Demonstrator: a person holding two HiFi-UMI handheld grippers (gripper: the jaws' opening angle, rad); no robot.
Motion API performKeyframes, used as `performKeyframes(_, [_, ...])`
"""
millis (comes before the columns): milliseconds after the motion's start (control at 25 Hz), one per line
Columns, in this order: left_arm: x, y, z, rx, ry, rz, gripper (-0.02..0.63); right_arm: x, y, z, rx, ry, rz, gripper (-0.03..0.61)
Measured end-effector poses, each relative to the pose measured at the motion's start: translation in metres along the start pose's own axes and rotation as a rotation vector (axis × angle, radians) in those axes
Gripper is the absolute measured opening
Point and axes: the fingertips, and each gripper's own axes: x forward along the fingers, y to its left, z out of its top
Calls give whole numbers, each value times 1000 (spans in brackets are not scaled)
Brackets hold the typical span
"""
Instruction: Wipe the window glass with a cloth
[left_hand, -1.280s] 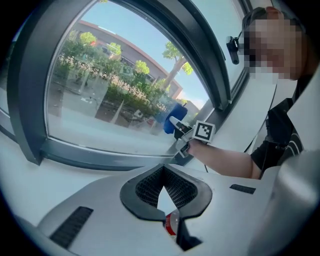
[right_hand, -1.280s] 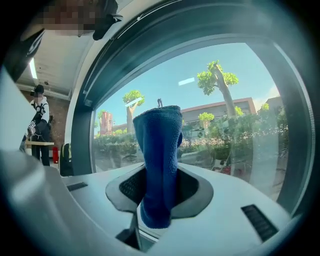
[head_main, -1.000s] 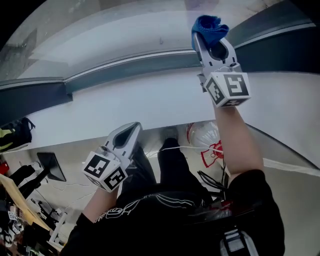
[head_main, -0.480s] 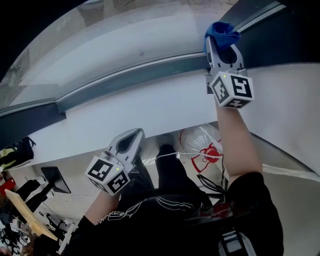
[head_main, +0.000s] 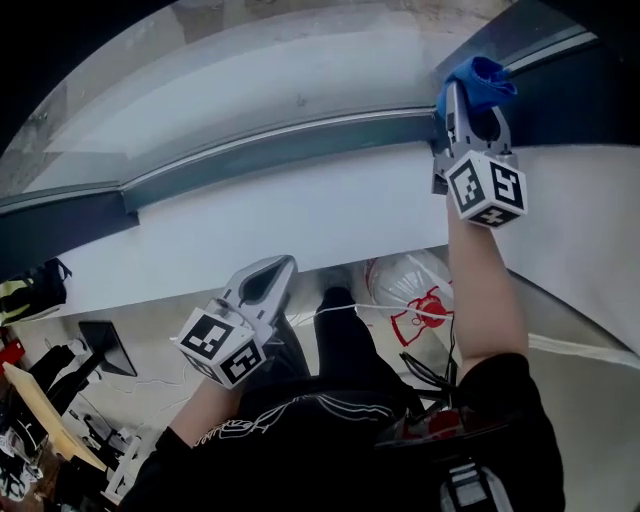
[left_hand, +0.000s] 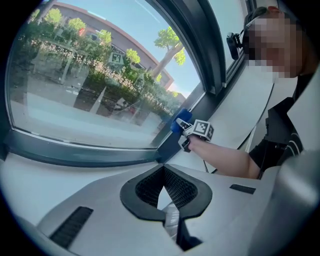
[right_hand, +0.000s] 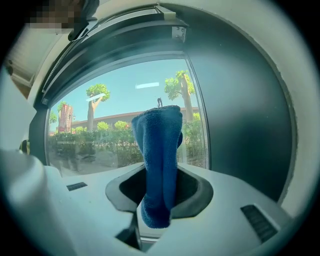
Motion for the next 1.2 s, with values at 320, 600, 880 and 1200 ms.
performKeyframes(320, [-55,31,-7,-32,-43,22,5,-20,101,4,13,-25,95,94])
performKeyframes(600, [-135,89,-14,-86,-111,90,5,-17,290,3,-36,-38,375,94])
performKeyframes(880, [-228,167,-34,-160,-177,198,5,-19,476,-28,-49,-6,629,94])
performKeyframes(1200, [-319,235,-63,-226,-222,294,5,-26,632,-71,-49,49,826,94])
